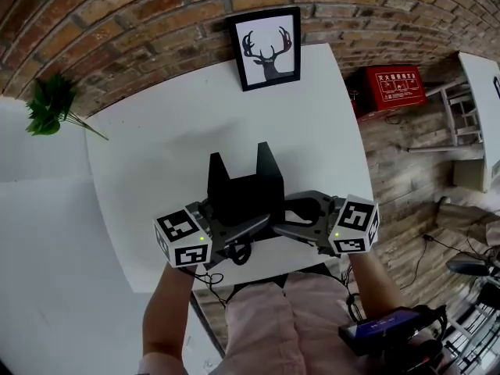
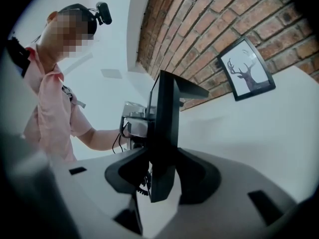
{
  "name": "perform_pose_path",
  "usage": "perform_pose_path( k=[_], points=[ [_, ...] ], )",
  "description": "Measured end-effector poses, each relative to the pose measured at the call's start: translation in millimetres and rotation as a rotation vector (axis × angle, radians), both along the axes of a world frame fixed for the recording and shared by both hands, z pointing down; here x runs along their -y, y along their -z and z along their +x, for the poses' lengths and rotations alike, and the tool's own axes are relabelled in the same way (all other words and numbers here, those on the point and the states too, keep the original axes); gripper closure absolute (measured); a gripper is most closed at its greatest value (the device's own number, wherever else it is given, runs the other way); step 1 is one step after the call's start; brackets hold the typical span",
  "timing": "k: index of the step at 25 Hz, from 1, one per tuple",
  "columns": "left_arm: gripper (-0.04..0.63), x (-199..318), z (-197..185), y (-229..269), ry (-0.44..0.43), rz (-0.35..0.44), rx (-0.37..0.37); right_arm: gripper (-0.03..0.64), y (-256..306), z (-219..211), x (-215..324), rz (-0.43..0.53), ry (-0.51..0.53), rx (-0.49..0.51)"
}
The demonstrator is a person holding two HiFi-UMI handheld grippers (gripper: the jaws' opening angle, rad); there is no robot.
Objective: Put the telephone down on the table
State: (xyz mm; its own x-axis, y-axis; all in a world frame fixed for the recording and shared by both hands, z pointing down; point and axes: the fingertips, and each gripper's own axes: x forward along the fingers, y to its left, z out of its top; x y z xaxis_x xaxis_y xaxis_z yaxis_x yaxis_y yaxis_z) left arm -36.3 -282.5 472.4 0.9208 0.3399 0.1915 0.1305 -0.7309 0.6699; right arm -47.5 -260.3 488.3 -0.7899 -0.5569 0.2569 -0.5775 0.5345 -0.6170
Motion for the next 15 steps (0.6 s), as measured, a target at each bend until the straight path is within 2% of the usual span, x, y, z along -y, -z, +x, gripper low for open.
perform_pose_path(
  k=[15],
  points=[
    [0.423,9,4,-37,0.026,-0.115,0.041,0.443,-36,4,6,-0.136,0.014,-0.008]
  ],
)
